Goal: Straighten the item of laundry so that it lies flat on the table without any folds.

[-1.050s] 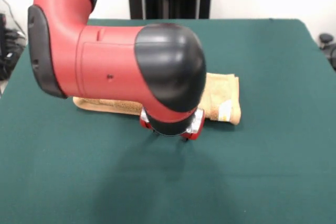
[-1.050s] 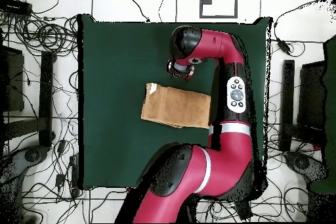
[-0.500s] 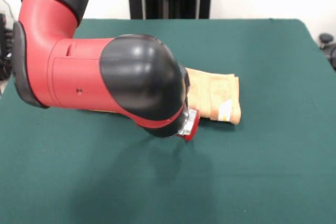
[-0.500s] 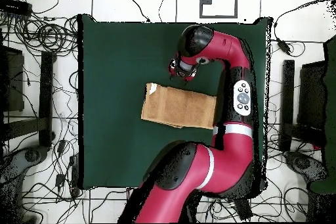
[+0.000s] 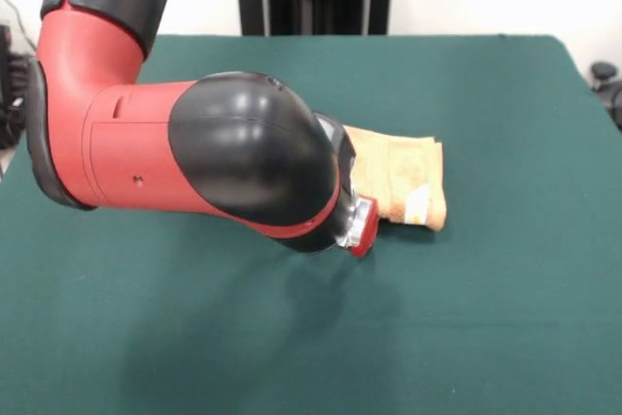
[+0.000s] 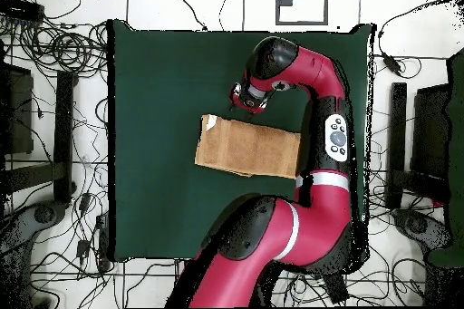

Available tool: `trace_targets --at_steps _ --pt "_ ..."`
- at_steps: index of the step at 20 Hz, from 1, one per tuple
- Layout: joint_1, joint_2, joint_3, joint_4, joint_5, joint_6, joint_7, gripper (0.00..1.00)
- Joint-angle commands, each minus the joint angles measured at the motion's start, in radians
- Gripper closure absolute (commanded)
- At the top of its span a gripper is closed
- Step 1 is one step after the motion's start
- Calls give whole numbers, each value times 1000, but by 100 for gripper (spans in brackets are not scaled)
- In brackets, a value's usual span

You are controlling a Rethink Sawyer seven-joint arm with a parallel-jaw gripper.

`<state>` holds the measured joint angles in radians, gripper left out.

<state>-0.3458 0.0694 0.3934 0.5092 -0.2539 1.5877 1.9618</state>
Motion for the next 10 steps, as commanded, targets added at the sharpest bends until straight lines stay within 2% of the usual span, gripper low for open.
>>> trace_targets --at_steps 1,4,10 --pt "59 70 57 283 66 11 -62 0" --pt "65 54 41 315 66 -6 -59 0" --pt "56 -33 15 503 97 -115 27 0"
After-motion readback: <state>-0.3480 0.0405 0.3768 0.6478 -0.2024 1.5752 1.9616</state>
